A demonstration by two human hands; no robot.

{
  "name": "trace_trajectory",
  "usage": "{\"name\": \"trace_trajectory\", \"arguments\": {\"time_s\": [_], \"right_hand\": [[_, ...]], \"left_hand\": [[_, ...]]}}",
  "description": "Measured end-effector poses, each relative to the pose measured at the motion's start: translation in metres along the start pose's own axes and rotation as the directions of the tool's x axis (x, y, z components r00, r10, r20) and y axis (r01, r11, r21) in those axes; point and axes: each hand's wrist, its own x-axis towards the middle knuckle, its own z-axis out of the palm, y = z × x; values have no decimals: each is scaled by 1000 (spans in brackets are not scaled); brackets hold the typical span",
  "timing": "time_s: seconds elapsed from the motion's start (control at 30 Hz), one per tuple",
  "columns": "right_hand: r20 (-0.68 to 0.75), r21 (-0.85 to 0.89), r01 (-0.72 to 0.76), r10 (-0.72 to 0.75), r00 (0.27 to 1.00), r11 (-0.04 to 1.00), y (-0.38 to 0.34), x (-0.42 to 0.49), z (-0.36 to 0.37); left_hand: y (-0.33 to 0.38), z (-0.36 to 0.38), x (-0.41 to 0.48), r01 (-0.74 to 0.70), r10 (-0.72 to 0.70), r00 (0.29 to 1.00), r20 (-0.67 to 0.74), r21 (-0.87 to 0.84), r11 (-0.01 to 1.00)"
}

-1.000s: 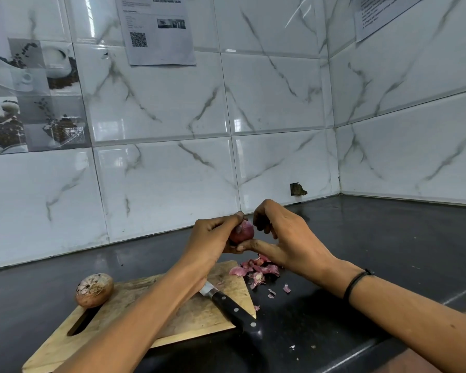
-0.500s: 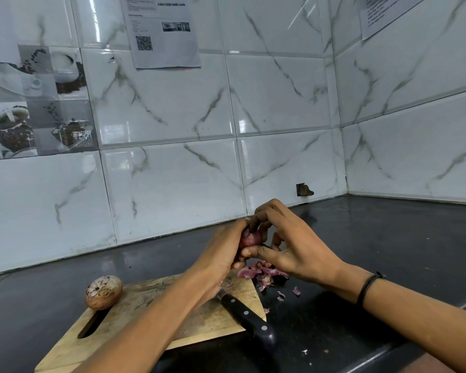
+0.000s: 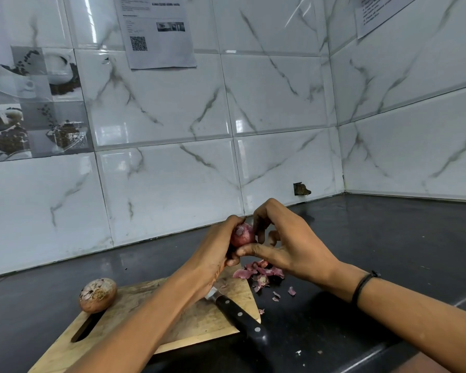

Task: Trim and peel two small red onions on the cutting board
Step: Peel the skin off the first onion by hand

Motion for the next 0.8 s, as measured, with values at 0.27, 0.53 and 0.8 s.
{"name": "trace_trajectory", "arguments": {"time_s": [0.27,0.53,0.8], "right_hand": [[47,-99,50,-45,998,994,-4,-2,3],[81,-153,103,-92,992,983,-4,-1,4],[104,-135,75,-61,993,988,0,-2,6]], "left_hand": [[4,5,-4,-21,21,1000,14,3,1000],[8,9,-6,-9,9,999,-34,13,1000],[8,6,-6,17,-17,999,-29,-6,1000]]}}
